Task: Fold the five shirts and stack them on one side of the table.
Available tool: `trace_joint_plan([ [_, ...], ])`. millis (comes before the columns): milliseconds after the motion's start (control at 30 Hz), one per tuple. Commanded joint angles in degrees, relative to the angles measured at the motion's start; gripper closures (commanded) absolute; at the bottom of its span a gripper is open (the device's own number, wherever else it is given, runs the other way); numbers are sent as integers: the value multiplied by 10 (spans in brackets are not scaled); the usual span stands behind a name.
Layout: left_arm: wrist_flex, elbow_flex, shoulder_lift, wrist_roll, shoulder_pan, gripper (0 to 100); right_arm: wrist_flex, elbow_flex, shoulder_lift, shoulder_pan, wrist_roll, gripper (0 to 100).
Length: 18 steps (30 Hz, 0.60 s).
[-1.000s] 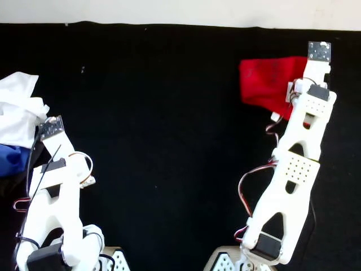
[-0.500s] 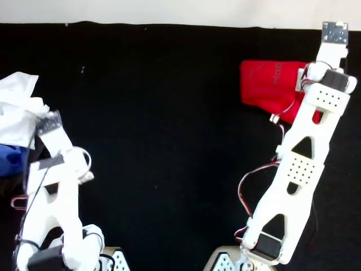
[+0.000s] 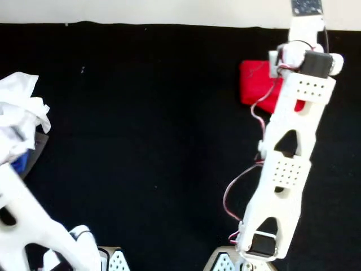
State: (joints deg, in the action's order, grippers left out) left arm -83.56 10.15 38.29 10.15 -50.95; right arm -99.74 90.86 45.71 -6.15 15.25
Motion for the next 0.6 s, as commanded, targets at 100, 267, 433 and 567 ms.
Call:
trace_joint_plan([
  [100,63,-32,-13,25,-91,793,-15,21,-94,41,4,677],
  [267,110,-38,-133,25,-91,793,-15,-35,-175,54,4,677],
  [433,150,-93,-234,-6,-79,793,-14,-214,-328,74,4,678],
  [567,160,-159,-301,-13,-52,793,-12,-358,-430,113,5,678],
])
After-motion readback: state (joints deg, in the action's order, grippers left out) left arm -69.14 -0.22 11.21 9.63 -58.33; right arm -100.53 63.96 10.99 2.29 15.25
